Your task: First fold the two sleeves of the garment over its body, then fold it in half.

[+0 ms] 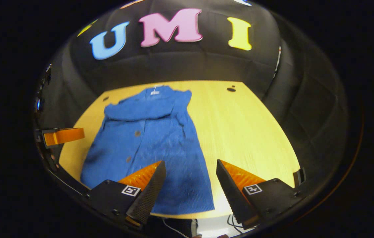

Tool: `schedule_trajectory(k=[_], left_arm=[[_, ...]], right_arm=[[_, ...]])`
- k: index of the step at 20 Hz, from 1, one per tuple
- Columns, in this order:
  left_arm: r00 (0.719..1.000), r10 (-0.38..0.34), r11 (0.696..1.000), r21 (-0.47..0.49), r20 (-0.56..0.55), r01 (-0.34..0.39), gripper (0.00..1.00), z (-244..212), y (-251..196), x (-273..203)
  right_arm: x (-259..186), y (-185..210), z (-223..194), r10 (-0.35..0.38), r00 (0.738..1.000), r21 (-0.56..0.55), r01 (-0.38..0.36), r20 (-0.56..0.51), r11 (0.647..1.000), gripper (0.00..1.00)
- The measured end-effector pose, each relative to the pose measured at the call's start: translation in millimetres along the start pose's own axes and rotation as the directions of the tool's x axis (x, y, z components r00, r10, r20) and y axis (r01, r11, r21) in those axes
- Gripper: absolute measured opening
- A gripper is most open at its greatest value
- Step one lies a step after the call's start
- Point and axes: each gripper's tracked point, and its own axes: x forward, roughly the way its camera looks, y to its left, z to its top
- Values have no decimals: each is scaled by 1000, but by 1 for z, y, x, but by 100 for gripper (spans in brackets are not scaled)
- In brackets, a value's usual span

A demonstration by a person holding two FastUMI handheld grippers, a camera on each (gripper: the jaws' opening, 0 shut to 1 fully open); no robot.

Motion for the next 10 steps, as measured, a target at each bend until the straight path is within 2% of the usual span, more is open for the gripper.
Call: schedule_trajectory(k=[4,7,10], left_arm=[[988,108,992,-46,-107,-113,83,-99,44,-14],[973,150,983,-76,-174,-165,83,-134,59,-10],[962,172,978,-77,-212,-192,83,-150,69,-3]], right_arm=[[10,-9,-56,-27,990,33,32,-136,999,99],[18,-14,-83,-42,975,126,71,-218,989,100],[22,-13,-96,-57,968,106,85,-246,991,99]])
